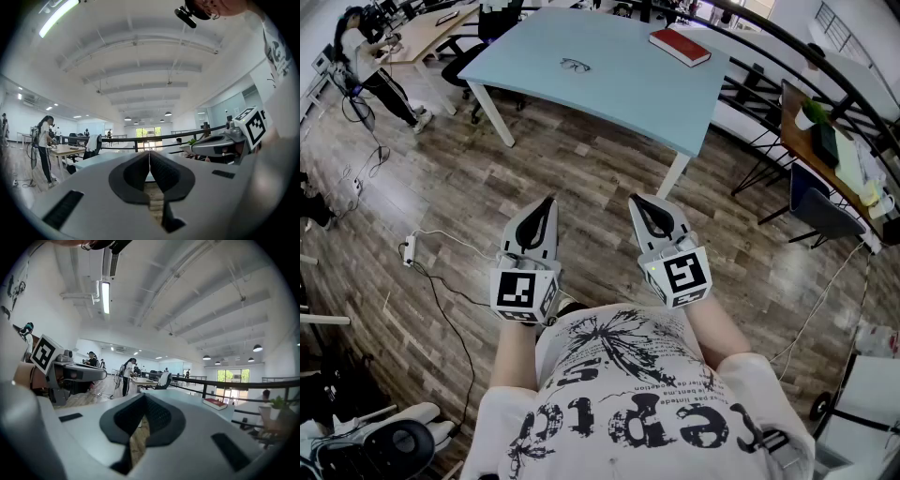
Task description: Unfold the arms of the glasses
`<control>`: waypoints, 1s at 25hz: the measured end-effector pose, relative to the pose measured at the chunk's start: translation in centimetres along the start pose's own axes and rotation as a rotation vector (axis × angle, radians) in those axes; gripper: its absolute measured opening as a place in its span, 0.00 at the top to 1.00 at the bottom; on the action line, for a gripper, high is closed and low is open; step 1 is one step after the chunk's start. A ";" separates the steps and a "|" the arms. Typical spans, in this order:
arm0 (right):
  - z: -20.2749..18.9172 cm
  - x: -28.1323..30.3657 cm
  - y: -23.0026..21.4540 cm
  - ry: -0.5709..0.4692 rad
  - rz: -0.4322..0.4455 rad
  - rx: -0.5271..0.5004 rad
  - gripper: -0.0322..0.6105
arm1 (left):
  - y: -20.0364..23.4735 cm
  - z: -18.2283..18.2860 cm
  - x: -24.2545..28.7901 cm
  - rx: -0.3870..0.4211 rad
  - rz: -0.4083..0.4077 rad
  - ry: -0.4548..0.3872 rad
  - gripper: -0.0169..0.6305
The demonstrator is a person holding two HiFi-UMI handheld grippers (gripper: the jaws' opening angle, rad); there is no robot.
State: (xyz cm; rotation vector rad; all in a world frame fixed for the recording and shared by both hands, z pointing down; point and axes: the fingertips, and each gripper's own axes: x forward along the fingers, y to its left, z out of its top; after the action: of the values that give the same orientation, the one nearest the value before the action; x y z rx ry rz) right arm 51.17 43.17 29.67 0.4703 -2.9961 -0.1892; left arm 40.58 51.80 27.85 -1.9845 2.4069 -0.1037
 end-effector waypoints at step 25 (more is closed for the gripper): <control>-5.0 10.8 -2.5 0.107 0.013 0.075 0.93 | 7.5 -5.0 7.5 -0.044 -0.004 0.083 0.94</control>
State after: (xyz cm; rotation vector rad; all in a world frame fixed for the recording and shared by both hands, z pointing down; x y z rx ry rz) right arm 42.30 36.88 35.10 0.4532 -2.9091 -0.0486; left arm 31.48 46.07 32.55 -2.0432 2.4768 -0.1370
